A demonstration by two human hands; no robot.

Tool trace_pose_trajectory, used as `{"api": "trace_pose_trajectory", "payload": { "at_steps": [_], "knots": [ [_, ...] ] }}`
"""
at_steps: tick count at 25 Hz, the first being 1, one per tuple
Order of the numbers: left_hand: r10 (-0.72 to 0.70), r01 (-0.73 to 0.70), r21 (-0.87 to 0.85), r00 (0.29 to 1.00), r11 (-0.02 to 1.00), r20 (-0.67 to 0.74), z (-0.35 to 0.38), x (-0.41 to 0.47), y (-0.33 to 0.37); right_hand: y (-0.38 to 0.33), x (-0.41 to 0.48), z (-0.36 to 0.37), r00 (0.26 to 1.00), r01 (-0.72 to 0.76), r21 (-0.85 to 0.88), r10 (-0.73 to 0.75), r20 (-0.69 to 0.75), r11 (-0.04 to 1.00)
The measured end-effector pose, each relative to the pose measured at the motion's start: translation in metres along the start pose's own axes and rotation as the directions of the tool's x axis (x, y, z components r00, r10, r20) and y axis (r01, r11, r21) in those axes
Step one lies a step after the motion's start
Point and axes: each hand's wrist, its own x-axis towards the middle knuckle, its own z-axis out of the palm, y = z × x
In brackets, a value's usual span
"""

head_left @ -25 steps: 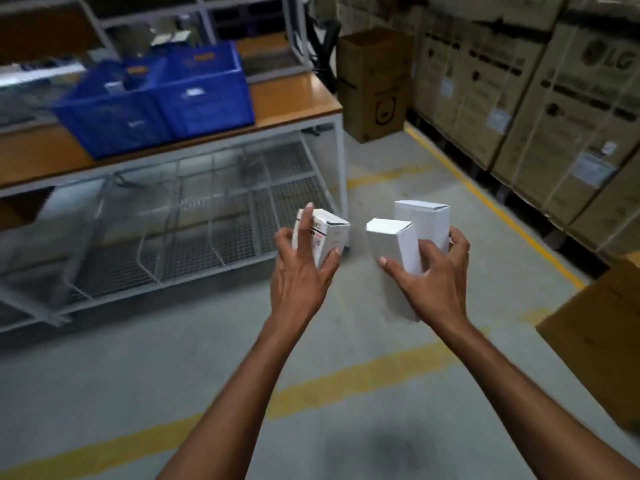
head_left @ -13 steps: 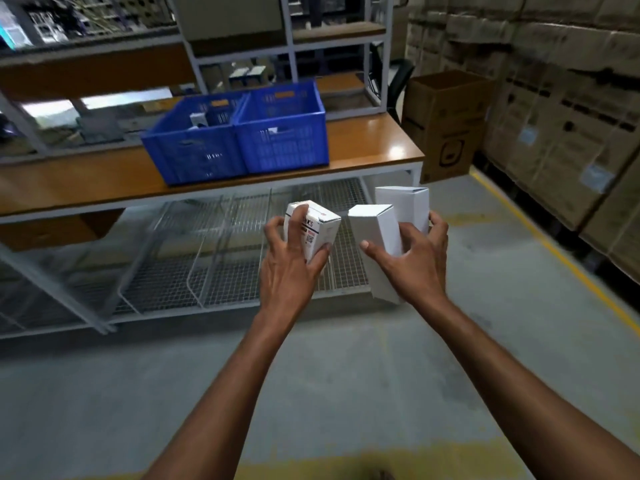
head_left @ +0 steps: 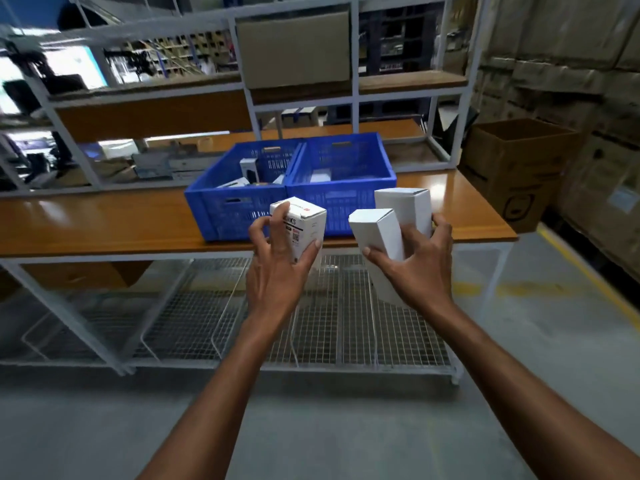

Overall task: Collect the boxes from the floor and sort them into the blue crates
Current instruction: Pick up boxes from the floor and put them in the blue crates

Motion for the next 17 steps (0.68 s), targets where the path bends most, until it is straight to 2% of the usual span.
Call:
{"api": "trace_pose_trajectory", "payload": {
  "at_steps": [5, 8, 14, 17],
  "knots": [
    [0.048, -0.048, -0.006, 0.998, 0.999, -0.037, 0.013, 0.122, -0.053, -0.027, 0.098, 0.088, 0.995, 0.052, -0.01, -0.053, -0.085, 0.999],
    [0.138, -0.138, -0.017, 0.99, 0.99, -0.037, 0.02, 0.188, -0.077, -0.047, 0.153, 0.126, 0.989, 0.08, -0.009, -0.081, -0.125, 0.997],
    [0.125, -0.129, -0.059, 0.99, 0.99, -0.058, 0.057, 0.289, -0.121, -0.062, 0.255, 0.19, 0.984, 0.119, -0.048, -0.125, -0.131, 0.992],
    [0.054, -0.059, -0.051, 0.995, 0.997, -0.08, 0.071, 0.329, -0.15, -0.06, 0.294, 0.224, 0.978, 0.147, -0.045, -0.152, -0.142, 0.988]
  ]
}}
